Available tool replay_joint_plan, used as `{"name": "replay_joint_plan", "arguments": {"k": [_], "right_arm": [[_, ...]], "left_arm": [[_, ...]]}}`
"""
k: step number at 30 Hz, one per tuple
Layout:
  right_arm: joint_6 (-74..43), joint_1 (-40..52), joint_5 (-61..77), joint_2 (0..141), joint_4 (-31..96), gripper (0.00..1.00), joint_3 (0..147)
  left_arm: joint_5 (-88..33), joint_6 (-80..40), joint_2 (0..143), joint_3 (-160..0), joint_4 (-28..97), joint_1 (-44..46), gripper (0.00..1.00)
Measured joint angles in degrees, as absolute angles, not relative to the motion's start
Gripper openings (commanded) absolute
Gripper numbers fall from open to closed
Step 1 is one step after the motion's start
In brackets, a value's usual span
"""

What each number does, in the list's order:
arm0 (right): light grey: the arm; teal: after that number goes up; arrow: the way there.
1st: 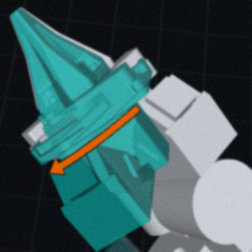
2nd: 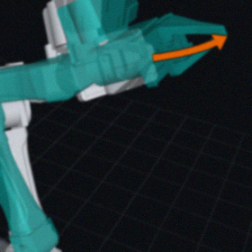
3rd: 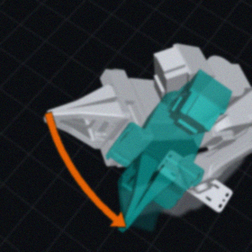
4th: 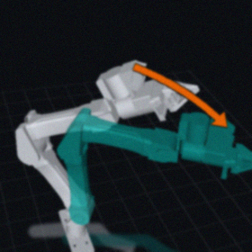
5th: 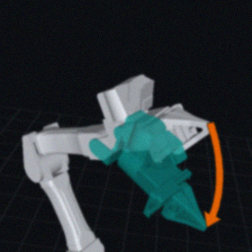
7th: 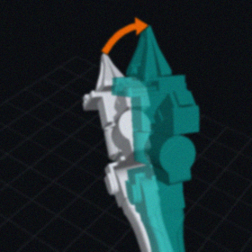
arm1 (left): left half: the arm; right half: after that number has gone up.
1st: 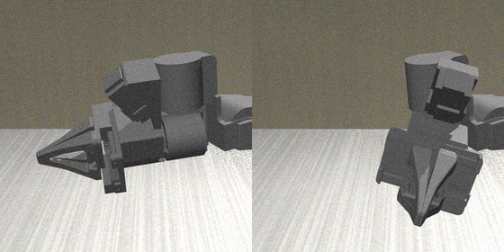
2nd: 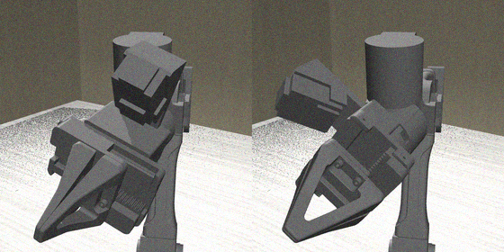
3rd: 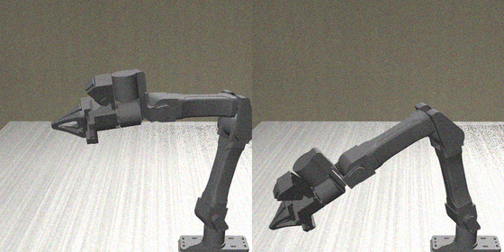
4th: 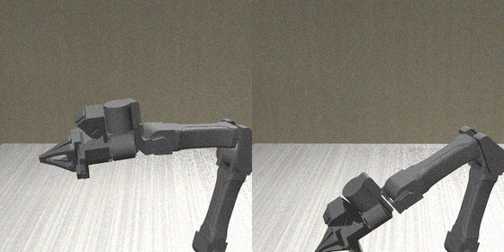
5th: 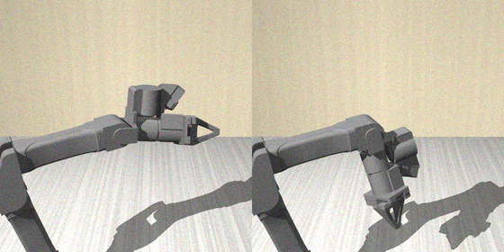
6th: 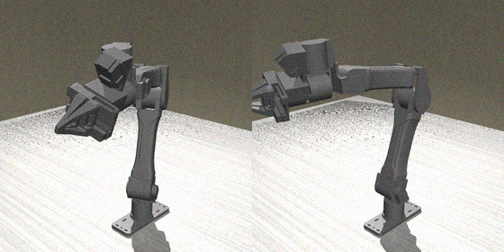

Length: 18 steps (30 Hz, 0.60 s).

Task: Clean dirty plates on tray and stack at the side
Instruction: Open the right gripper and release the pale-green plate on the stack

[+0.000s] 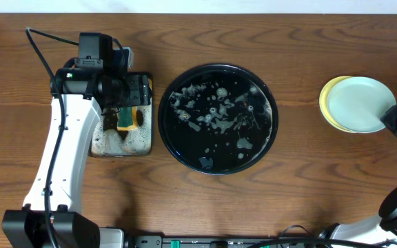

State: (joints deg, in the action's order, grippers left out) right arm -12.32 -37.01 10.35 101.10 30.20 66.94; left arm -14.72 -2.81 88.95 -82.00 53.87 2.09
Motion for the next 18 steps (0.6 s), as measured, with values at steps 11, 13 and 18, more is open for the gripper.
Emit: {"name": "replay_joint_plan", "arguments": {"k": [11, 13, 18], "right_arm": [[-13.04, -37.01, 19.77, 101.89, 27.24, 0.34, 66.89], [-13.02, -37.01, 21.39, 101.89, 28.08, 0.34, 66.89], [-12.86, -37.01, 27.42, 101.89, 30.70, 0.39, 66.89]], "left_arm": [[-14.70, -2.81, 88.95, -82.00, 54.11, 2.09, 0.79], [-14.72, -2.81, 88.95, -82.00, 54.57, 2.09, 0.79], [-14.72, -2.81, 88.95, -82.00, 55.29, 2.09, 0.76]]}}
